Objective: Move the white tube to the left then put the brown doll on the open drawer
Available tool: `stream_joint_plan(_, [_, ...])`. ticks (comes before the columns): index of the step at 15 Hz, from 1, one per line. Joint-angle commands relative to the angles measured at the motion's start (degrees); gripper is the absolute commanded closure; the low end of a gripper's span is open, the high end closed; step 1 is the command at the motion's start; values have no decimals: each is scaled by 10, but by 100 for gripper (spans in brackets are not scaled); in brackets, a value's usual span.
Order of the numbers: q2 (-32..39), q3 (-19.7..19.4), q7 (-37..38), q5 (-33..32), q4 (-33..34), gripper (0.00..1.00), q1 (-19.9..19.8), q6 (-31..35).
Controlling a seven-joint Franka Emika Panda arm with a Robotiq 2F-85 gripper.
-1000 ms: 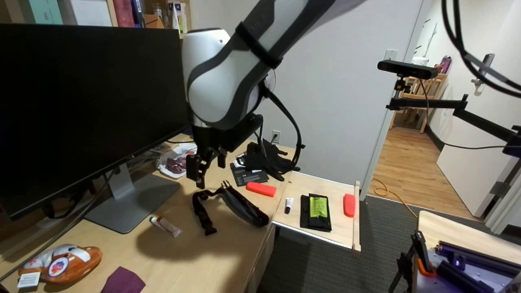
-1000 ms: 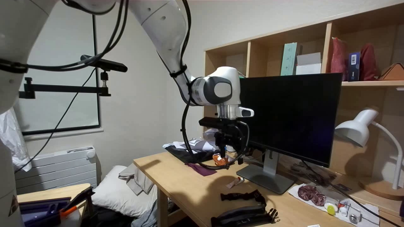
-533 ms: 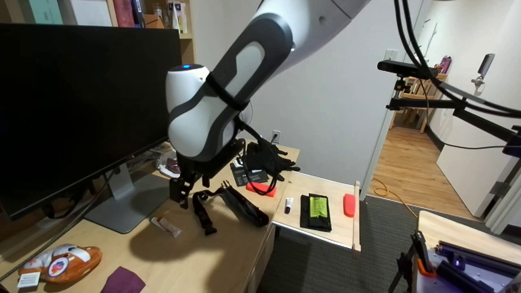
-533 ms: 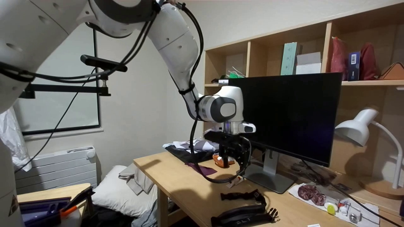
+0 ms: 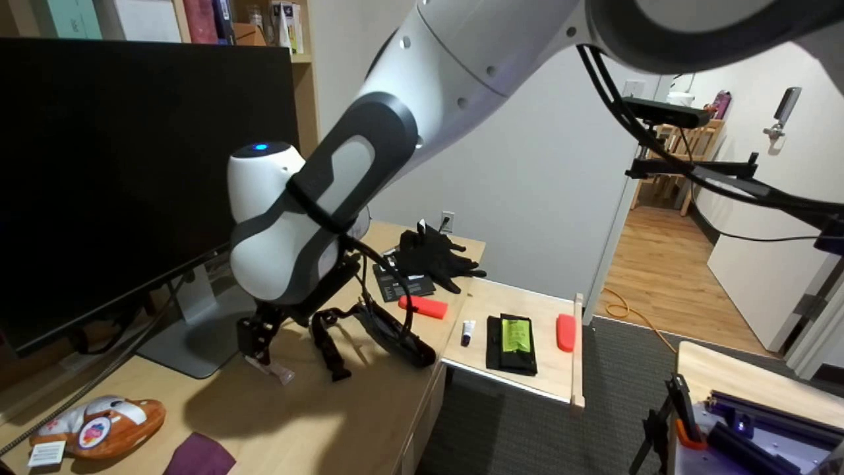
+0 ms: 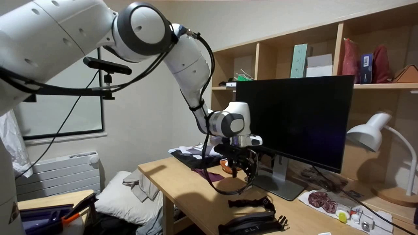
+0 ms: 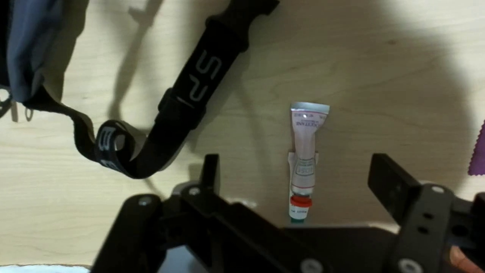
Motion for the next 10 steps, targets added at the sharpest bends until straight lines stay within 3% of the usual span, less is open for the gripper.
stream_joint_plan(1, [10,-5,6,4,12,0,5,-1])
stream_joint_plan(10, [53,-3,3,8,49,0,-2,15])
